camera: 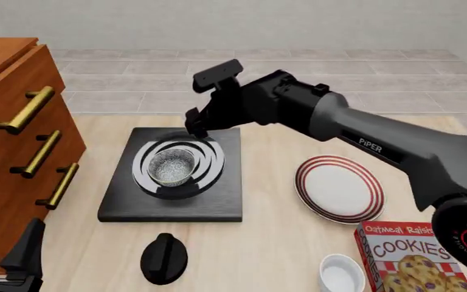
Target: Pick the akita bowl on the stove and place it on the plate.
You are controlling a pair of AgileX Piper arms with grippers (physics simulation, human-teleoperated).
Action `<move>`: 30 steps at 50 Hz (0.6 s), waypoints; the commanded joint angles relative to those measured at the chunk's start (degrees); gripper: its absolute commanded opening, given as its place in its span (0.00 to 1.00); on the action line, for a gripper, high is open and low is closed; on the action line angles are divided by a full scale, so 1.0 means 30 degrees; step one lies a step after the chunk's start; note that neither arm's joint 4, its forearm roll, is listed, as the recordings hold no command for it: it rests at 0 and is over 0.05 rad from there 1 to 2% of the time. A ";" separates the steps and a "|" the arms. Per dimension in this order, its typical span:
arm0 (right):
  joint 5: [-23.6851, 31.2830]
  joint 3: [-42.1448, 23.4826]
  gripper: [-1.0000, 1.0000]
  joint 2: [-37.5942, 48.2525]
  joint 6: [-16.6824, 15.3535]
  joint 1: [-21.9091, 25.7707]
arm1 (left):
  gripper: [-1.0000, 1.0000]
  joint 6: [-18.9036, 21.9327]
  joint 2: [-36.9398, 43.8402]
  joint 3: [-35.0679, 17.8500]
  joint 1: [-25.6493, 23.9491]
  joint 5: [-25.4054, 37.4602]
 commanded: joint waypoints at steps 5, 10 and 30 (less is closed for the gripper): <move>0.0828 -0.1581 1.00 0.1851 -0.0117 -0.0272 | 1.00 0.0000 0.0000 0.0000 0.0000 0.0000; 0.0981 -0.2006 1.00 0.2312 -0.0047 -0.0196 | 1.00 0.0000 0.0000 0.0000 0.0000 0.0000; 0.0635 -0.2278 1.00 0.3326 0.0467 0.0346 | 1.00 0.0000 0.0000 0.0000 0.0000 0.0000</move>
